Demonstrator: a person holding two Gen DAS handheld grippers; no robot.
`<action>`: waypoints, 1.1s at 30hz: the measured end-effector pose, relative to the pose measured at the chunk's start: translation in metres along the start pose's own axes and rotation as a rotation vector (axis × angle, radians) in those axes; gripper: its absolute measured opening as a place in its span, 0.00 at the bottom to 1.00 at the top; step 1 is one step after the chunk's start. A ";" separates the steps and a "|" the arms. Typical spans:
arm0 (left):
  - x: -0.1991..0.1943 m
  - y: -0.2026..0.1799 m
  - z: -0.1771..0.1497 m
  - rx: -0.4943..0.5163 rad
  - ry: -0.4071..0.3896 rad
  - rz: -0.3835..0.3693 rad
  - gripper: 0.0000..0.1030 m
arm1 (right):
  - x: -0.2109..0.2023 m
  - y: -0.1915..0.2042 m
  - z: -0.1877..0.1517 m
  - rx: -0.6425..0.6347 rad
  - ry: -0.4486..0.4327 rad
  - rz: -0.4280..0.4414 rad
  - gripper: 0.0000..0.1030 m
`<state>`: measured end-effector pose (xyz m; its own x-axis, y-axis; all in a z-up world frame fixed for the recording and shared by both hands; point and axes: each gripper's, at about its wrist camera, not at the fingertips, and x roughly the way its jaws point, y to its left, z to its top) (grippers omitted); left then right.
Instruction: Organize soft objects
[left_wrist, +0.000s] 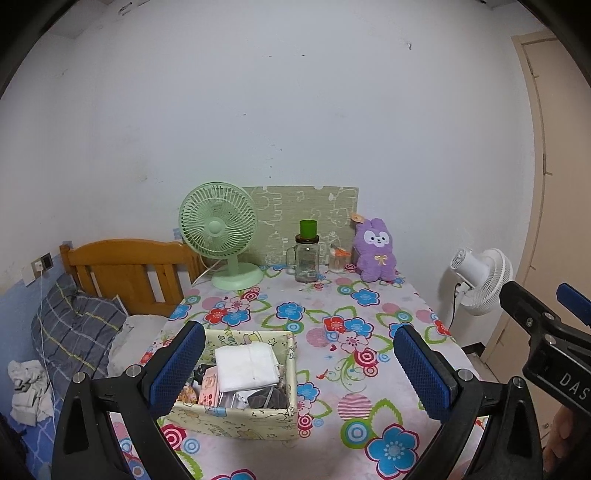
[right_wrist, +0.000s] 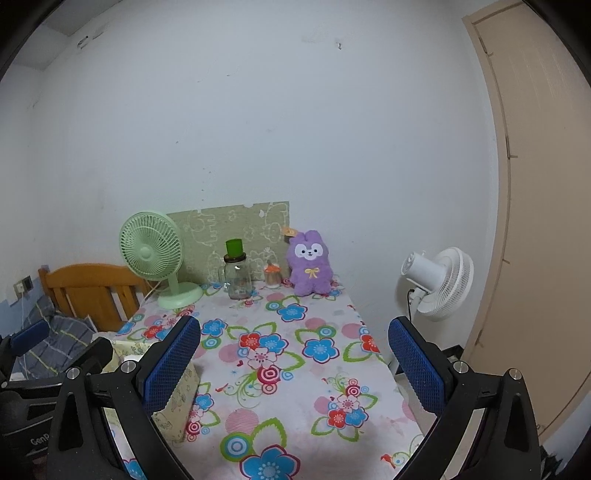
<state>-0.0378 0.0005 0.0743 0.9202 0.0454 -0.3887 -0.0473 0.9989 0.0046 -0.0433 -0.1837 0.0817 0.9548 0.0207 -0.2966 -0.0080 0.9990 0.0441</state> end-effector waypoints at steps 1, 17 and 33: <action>0.000 0.001 0.000 0.000 -0.001 0.003 1.00 | 0.000 0.000 0.000 -0.002 0.000 0.001 1.00; 0.008 0.007 -0.002 -0.014 0.023 0.013 1.00 | 0.008 0.006 -0.002 -0.015 0.026 0.013 1.00; 0.012 0.008 -0.004 -0.010 0.033 0.019 1.00 | 0.018 0.008 -0.005 -0.007 0.047 0.011 1.00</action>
<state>-0.0288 0.0092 0.0658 0.9059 0.0639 -0.4187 -0.0690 0.9976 0.0029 -0.0277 -0.1747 0.0717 0.9396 0.0330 -0.3406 -0.0203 0.9990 0.0408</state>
